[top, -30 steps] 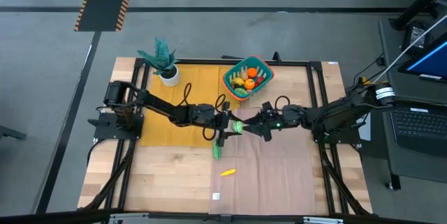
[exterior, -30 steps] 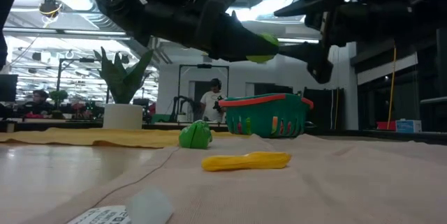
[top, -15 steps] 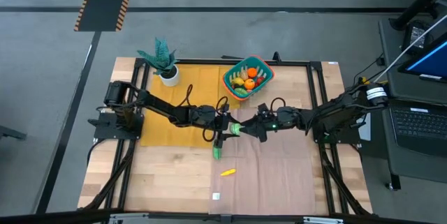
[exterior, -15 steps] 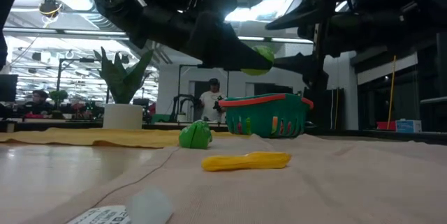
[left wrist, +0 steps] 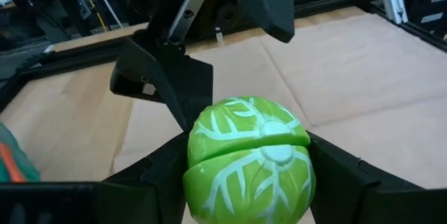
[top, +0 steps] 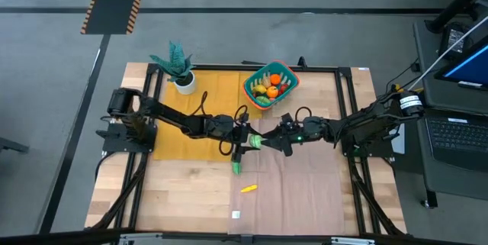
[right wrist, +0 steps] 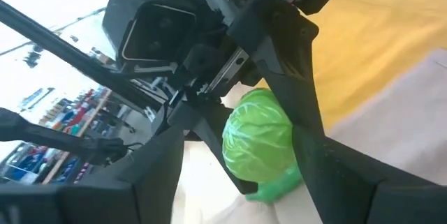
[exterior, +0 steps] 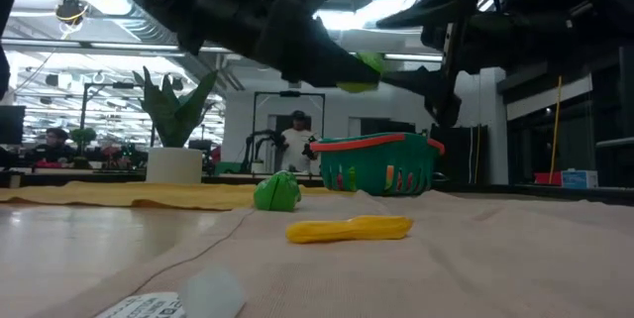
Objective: Pick and placing Produce into tupperware
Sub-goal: Put the cabbage into the basket
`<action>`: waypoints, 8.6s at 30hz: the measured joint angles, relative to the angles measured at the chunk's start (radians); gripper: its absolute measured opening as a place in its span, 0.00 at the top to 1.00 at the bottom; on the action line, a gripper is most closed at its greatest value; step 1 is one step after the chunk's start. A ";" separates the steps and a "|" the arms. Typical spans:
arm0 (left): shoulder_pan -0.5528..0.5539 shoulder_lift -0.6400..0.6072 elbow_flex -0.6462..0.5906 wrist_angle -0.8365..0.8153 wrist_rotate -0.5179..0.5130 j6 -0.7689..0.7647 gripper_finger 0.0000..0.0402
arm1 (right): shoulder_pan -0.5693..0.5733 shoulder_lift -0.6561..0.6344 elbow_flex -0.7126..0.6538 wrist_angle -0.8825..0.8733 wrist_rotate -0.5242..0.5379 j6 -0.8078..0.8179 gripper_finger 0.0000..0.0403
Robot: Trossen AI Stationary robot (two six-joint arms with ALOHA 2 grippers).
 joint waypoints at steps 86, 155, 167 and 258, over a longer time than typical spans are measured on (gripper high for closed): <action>-0.044 -0.076 0.005 -0.068 -0.065 0.094 0.36 | -0.050 0.095 0.150 0.000 -0.193 -0.078 0.52; 0.118 -0.540 -0.531 0.166 -0.192 -0.189 0.36 | -0.577 0.072 0.142 -0.129 -0.184 -0.876 0.52; 0.196 -0.538 -0.531 0.168 -0.128 -0.188 0.36 | -0.507 0.071 0.142 -0.147 0.215 -0.971 0.52; 0.236 -0.537 -0.531 0.157 -0.042 -0.161 0.36 | -0.667 0.289 0.711 -1.165 -0.158 -0.893 0.52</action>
